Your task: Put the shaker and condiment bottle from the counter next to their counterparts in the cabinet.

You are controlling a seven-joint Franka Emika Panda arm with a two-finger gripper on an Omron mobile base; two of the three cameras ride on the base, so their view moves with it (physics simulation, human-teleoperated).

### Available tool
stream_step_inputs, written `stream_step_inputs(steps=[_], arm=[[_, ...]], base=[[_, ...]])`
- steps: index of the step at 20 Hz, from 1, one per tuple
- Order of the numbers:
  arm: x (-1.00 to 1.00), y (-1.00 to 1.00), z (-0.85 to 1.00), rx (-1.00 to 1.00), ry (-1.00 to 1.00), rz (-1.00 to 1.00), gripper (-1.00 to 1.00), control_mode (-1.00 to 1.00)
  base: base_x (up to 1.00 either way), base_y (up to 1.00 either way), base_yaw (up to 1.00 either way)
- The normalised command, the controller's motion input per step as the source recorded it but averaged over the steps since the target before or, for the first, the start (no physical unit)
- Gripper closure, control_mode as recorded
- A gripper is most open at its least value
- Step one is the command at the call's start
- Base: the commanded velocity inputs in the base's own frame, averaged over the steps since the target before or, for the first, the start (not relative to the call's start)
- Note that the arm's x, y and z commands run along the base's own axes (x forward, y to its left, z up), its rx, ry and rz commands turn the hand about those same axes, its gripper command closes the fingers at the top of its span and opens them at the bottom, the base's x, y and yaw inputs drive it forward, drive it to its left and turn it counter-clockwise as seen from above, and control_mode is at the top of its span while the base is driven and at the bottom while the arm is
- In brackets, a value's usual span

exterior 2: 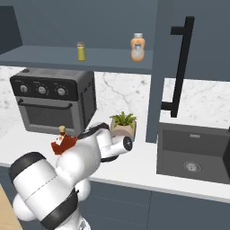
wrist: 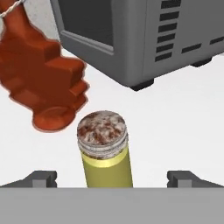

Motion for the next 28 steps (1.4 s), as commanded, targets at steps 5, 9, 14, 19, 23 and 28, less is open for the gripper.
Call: stream_step_inputs(steps=[5,9,14,19,23,28], arm=[[0.25,0.02,-0.31,0.0,0.04,0.02,-1.0,-1.0],[0.15,0.03,-0.22,0.0,0.0,0.02,-1.0,-1.0],[0.1,0.05,-0.23,0.0,0.0,0.03,1.0,-1.0],[0.0,0.09,-0.25,0.0,0.0,0.04,1.0,-1.0],[0.07,0.07,-0.29,0.0,0.0,0.03,1.0,-1.0],[0.06,0.0,0.04,0.01,0.01,0.03,1.0,-1.0]], base=[[0.0,0.0,0.0],[0.0,0.0,0.0],[0.0,0.0,0.0],[0.0,0.0,0.0],[0.0,0.0,0.0],[0.0,0.0,0.0]])
